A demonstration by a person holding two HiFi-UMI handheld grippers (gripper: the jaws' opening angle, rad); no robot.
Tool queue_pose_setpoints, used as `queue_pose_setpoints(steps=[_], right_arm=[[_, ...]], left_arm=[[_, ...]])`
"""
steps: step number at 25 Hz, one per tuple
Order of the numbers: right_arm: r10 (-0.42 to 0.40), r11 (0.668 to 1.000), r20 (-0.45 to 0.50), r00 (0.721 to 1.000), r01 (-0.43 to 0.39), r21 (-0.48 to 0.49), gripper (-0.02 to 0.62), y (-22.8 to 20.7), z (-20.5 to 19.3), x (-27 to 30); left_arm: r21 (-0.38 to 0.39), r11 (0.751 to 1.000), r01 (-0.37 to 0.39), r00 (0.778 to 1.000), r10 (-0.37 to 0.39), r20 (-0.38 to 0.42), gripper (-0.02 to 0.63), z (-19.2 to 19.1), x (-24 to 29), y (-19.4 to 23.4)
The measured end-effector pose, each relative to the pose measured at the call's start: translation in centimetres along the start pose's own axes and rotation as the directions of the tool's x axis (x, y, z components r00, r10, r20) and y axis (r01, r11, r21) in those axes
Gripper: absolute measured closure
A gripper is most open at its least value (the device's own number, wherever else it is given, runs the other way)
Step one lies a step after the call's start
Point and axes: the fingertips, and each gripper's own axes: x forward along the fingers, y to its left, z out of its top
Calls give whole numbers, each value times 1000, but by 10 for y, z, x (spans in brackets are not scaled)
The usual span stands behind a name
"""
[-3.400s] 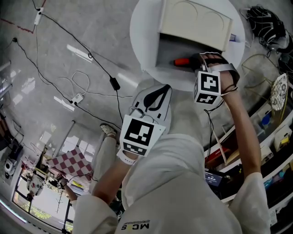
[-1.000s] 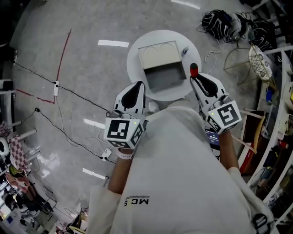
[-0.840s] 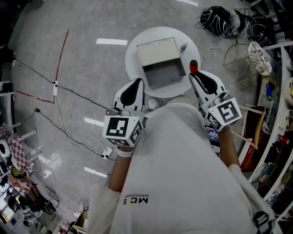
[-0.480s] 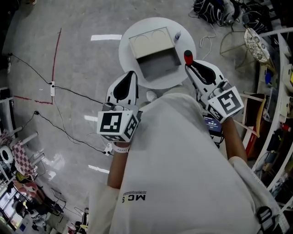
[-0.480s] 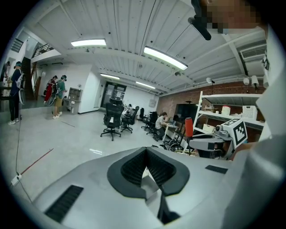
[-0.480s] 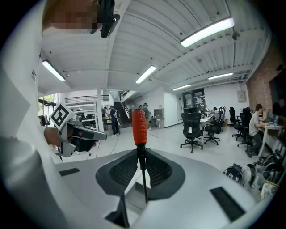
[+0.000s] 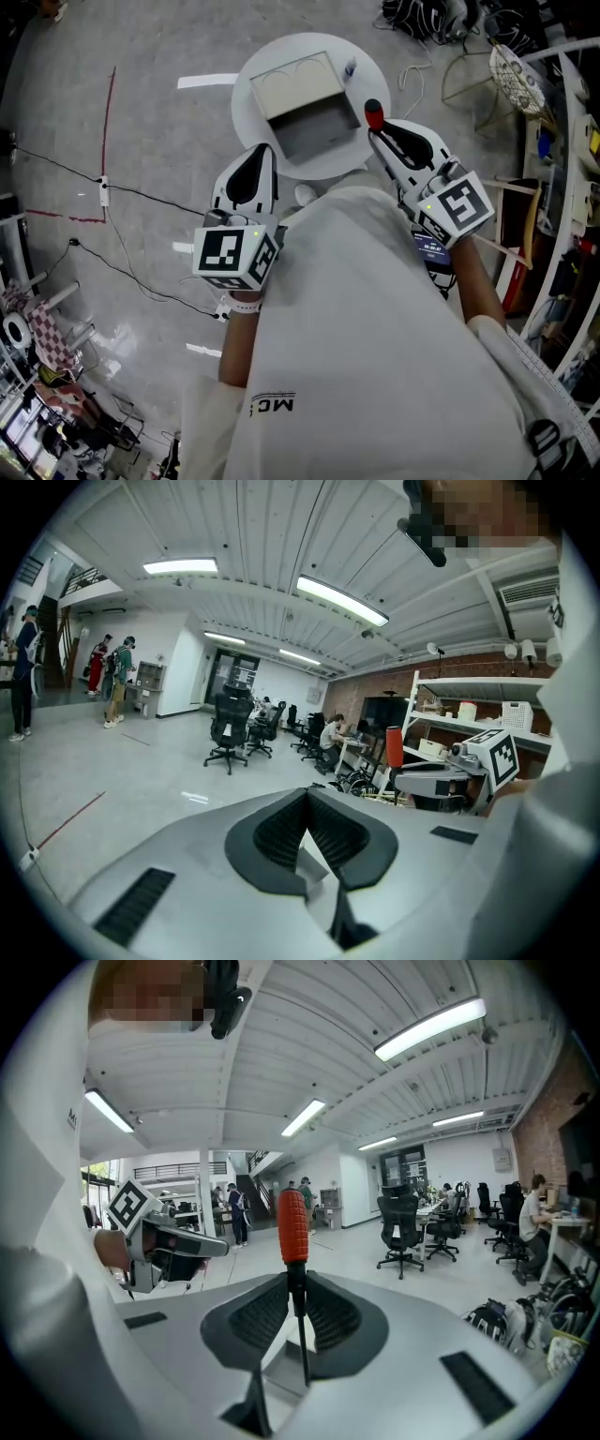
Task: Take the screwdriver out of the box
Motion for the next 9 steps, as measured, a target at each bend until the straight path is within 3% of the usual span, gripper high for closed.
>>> queue_pose_setpoints(steps=[9], right_arm=[[-3, 1000, -4, 1000, 3, -3, 483, 2, 1, -3]], left_arm=[[4, 1000, 24, 1000, -24, 3, 597, 2, 4, -6]])
